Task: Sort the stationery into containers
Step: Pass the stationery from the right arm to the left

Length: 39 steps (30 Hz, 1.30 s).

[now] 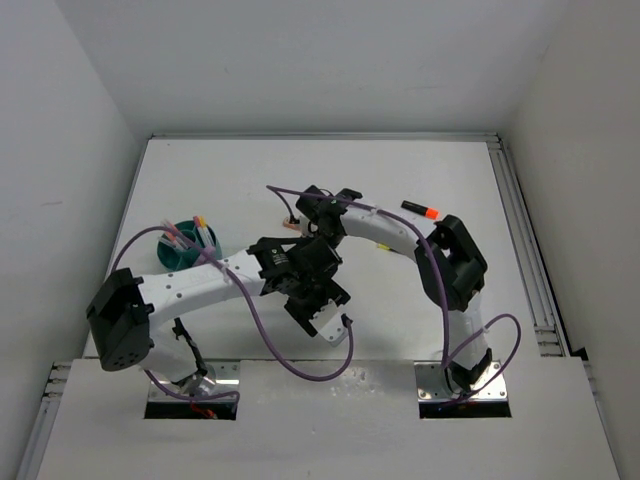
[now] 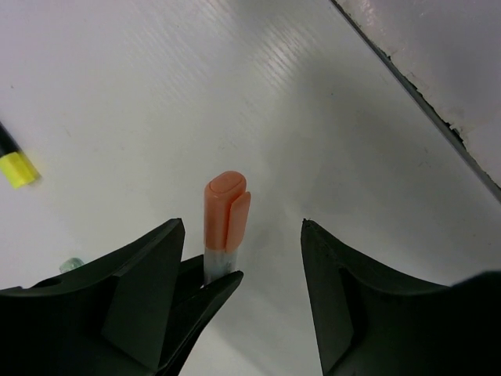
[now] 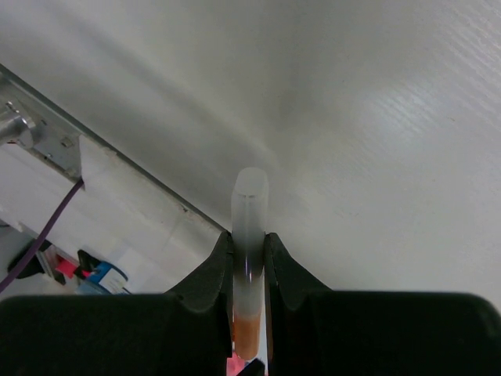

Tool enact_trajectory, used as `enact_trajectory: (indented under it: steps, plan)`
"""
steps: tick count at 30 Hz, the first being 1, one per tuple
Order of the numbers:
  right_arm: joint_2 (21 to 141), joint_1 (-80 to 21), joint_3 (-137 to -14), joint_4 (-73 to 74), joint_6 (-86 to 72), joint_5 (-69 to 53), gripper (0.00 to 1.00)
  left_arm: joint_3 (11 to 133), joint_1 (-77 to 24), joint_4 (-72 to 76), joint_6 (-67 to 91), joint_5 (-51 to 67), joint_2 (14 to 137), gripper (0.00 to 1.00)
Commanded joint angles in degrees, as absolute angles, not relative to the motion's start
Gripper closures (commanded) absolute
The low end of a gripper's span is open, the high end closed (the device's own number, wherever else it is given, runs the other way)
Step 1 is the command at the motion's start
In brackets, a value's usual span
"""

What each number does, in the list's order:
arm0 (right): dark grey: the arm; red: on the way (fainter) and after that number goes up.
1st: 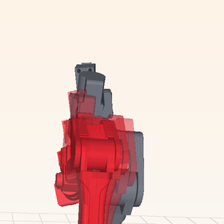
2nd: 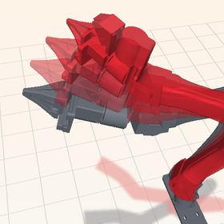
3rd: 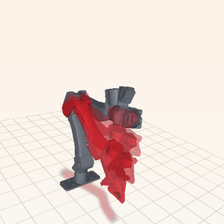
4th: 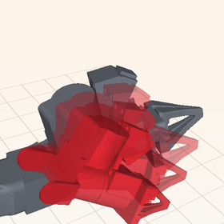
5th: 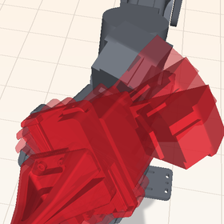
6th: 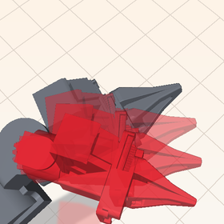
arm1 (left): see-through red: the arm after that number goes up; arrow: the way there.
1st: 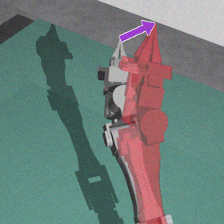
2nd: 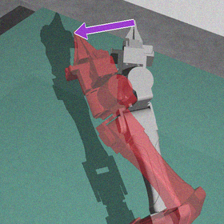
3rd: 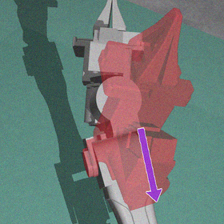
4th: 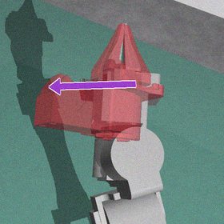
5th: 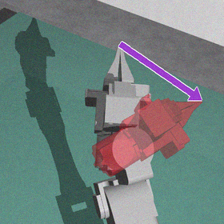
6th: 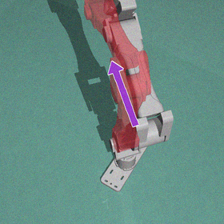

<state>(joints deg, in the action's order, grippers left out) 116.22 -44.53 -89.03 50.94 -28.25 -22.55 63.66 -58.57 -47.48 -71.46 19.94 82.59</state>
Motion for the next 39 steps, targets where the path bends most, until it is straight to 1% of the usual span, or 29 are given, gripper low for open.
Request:
enact_trajectory:
  steps: [1,9,13,15,16,18,19,21,22,23,24,25,26,28,30,31,32,33,34,37,38,39]
  plan:
    - [112.7,-46.6,-90.6,51.8,-29.3,-18.7,1.0,62.6,-59.1,-45.4,-71.0,19.2,82.3,0.33]
    - [112.3,-48.0,-91.1,51.9,-29.4,-18.5,1.0,62.2,-59.2,-45.0,-70.9,19.4,84.3,0.36]
    - [112.1,-48.2,-91.0,51.9,-29.8,-17.8,1.0,62.0,-59.9,-44.9,-70.3,20.0,85.5,0.39]
    - [112.2,-48.2,-91.2,51.9,-29.8,-17.8,1.0,62.0,-60.0,-45.2,-70.2,20.2,86.0,0.46]
    - [112.2,-48.2,-91.1,52.0,-29.8,-17.8,1.0,62.1,-60.0,-45.3,-70.3,20.6,86.0,0.53]
    - [112.2,-48.1,-91.2,52.0,-29.7,-17.7,1.0,62.0,-60.0,-45.4,-70.5,21.3,86.0,0.63]
    - [112.2,-48.2,-91.3,51.9,-29.6,-17.6,1.0,62.0,-60.0,-45.5,-70.5,21.5,86.0,0.77]
    - [112.2,-48.1,-91.3,51.9,-29.4,-17.9,1.0,62.2,-60.0,-45.4,-69.5,22.5,86.0,0.89]
    - [112.2,-48.1,-91.3,51.9,-29.3,-18.5,0.89,62.2,-60.0,-45.3,-68.9,22.9,86.0,0.94]
    - [112.0,-48.0,-91.2,51.8,-29.1,-19.1,0.74,62.3,-60.1,-44.7,-67.5,23.3,86.0,0.96]
    - [111.3,-47.6,-91.2,51.3,-28.6,-20.2,0.57,62.3,-59.9,-44.3,-66.4,23.6,85.5,0.98]
    - [110.8,-47.2,-91.1,51.3,-27.9,-20.4,0.29,62.1,-59.6,-43.2,-65.2,23.9,85.1,0.99]
    - [110.4,-46.7,-91.1,51.2,-27.2,-20.6,0.2,62.1,-59.0,-42.6,-63.0,24.2,84.1,1.0]
    - [109.0,-44.1,-91.5,51.6,-24.9,-21.0,0.1,61.8,-56.8,-41.2,-59.5,25.8,82.6,1.0]
    - [107.3,-39.9,-92.3,51.8,-23.8,-20.9,0.1,61.4,-54.4,-37.9,-51.4,28.5,79.6,1.0]
    - [106.8,-38.4,-92.5,51.8,-23.8,-21.1,0.1,60.9,-51.5,-34.3,-48.1,29.3,78.5,1.0]
    - [106.2,-36.8,-92.5,51.4,-24.2,-21.4,0.1,60.3,-49.9,-31.9,-39.8,30.3,75.3,1.0]
    - [105.0,-33.5,-92.3,51.1,-24.3,-21.6,0.1,59.7,-48.4,-29.6,-35.2,30.1,73.2,1.0]
    - [104.4,-32.1,-91.5,50.8,-24.5,-21.8,0.1,58.0,-44.9,-24.7,-26.6,29.5,71.3,1.0]
    - [102.0,-27.6,-88.3,49.4,-24.3,-22.3,0.1,56.3,-36.6,-20.5,-16.0,24.5,61.9,1.0]
    - [101.6,-26.2,-87.3,49.0,-24.3,-22.3,0.1,56.2,-34.4,-20.5,-14.6,23.1,60.6,1.0]
    - [101.2,-25.6,-86.4,48.6,-24.3,-22.4,0.1,56.2,-29.8,-20.7,-13.8,22.4,59.1,1.0]
